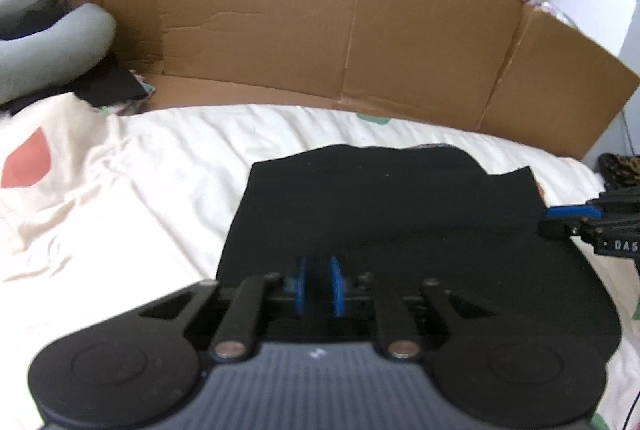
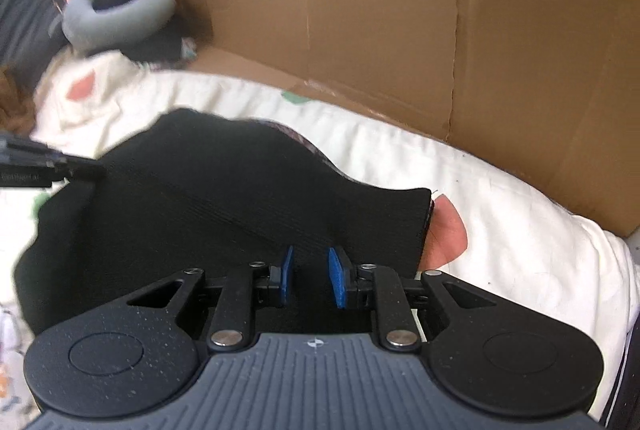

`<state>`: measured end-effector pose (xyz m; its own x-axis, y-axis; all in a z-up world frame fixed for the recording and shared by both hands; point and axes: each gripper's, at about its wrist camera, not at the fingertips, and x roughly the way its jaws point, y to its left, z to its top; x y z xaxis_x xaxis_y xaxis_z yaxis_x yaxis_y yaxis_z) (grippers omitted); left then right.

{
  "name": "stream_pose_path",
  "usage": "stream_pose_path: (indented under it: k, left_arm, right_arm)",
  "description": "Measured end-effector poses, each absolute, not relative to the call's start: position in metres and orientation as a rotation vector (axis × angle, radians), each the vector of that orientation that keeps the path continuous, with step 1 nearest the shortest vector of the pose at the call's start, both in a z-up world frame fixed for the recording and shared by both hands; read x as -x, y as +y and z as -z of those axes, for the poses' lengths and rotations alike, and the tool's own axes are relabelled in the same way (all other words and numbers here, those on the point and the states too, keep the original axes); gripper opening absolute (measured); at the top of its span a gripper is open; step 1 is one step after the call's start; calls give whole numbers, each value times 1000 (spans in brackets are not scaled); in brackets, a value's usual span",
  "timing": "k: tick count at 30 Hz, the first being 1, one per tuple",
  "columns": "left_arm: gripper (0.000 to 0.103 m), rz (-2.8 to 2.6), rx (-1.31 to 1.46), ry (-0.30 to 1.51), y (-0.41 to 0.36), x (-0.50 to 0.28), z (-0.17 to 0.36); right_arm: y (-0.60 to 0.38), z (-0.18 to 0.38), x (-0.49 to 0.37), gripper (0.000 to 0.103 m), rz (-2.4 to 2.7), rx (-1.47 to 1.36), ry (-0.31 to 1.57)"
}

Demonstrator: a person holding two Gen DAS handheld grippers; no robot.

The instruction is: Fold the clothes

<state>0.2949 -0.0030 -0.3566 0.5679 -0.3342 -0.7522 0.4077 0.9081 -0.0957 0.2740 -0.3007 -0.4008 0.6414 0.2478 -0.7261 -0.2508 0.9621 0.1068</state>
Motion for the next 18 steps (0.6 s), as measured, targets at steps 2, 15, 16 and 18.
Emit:
stream_pose_path:
  k: [2, 15, 16, 18]
  left_arm:
    - [17, 442, -83, 862, -2, -286, 353]
    - [53, 575, -181, 860, -44, -262, 371]
    - [53, 576, -191, 863, -45, -261, 374]
    - [53, 572, -198, 864, -40, -260, 376]
  right_arm:
    - [-298, 396, -268, 28, -307, -7, 813]
    - [-241, 412, -257, 41, -416, 107, 854]
    - [-241, 414, -256, 41, -416, 116, 858]
    - [-244, 416, -253, 44, -420, 127, 861]
